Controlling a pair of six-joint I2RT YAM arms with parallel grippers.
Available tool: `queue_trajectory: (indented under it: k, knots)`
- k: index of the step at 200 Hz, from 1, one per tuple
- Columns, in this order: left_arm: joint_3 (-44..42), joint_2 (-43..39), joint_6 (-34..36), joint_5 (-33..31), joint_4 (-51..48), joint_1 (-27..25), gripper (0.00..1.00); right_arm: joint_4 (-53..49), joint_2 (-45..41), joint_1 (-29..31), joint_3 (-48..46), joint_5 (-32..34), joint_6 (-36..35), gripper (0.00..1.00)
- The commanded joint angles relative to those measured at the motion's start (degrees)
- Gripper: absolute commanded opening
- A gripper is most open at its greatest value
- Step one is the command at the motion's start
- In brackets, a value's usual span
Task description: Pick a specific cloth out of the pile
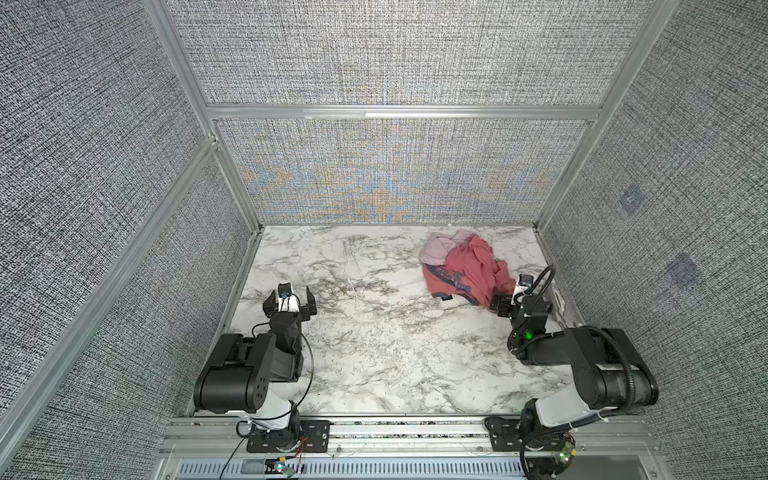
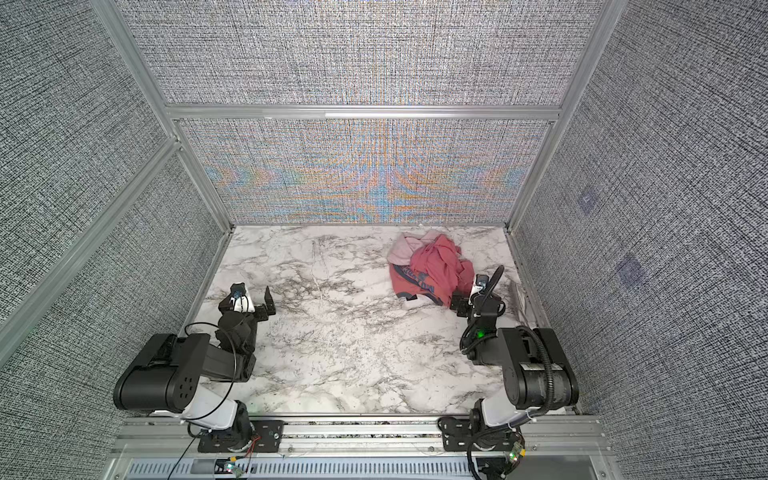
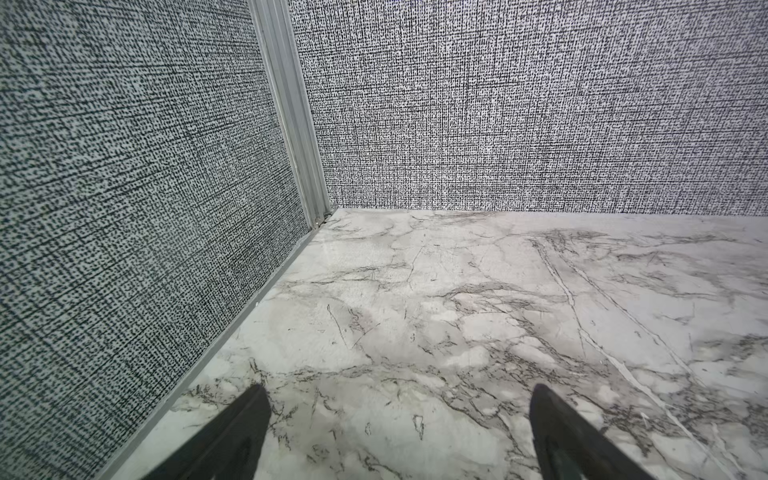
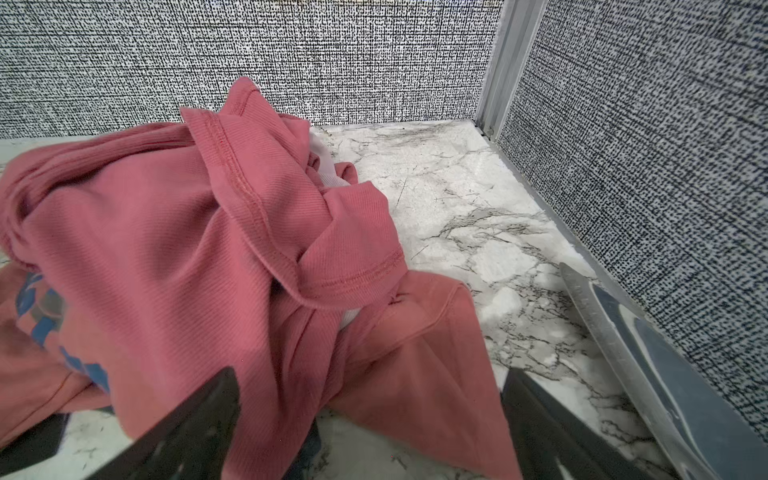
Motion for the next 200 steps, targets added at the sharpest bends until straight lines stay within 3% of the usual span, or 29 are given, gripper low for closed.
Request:
queue_trajectory:
  k: [1, 171, 183, 200]
  knots:
    - [-0.2, -0.1, 0.1, 0.0, 1.5, 0.0, 0.99, 0.3, 0.0, 0.0, 0.3, -0.2, 0.3, 0.99]
    - [-0.1, -0.2, 0.0, 0.1, 1.3, 0.0, 0.99, 0.0, 0.1, -0.2, 0.5, -0.5, 0.4, 0.99]
    - [-0.3, -0.2, 0.1, -0.1, 1.7, 0.0, 0.87, 0.2, -0.1, -0.2, 0.3, -0.7, 0.4, 0.99]
    - [-0.9, -3.7, -1.2, -4.0, -0.6, -0.5, 0.8, -1.4, -2.5, 0.4, 0.5, 0.1, -0.4, 0.98]
